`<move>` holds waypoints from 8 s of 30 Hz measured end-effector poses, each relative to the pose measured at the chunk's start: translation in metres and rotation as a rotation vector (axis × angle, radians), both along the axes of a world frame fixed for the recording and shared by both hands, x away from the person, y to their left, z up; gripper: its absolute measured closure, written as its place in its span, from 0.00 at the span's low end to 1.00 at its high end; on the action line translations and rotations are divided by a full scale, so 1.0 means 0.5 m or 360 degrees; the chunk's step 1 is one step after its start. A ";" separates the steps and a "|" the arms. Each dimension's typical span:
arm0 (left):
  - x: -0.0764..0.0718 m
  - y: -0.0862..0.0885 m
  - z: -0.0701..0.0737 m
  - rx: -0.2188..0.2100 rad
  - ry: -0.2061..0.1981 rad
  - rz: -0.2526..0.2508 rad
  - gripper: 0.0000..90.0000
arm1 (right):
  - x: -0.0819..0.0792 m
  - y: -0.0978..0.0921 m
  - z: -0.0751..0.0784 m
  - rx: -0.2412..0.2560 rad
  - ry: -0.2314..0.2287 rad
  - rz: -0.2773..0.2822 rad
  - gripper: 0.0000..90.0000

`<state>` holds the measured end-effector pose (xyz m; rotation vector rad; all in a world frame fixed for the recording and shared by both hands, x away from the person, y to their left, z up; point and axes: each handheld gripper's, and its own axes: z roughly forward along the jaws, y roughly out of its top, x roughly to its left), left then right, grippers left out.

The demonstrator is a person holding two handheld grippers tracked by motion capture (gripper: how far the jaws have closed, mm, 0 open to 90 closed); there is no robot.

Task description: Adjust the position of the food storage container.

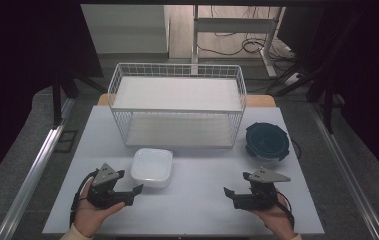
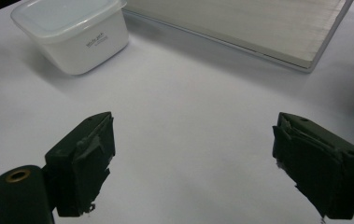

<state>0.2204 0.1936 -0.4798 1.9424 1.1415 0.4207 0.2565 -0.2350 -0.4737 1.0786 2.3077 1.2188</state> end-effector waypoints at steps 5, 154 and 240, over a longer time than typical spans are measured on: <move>-0.006 0.002 -0.004 0.0025 -0.0009 0.0000 0.20 | -0.001 0.007 -0.002 -0.0015 -0.0001 0.0026 0.17; -0.015 0.015 -0.012 0.0012 0.0034 0.0069 0.21 | 0.261 -0.113 0.051 -0.0787 0.0352 -0.0125 1.00; -0.020 0.006 -0.007 0.0004 0.0006 0.0067 0.22 | 0.004 -0.010 0.000 -0.0647 0.0304 0.0228 1.00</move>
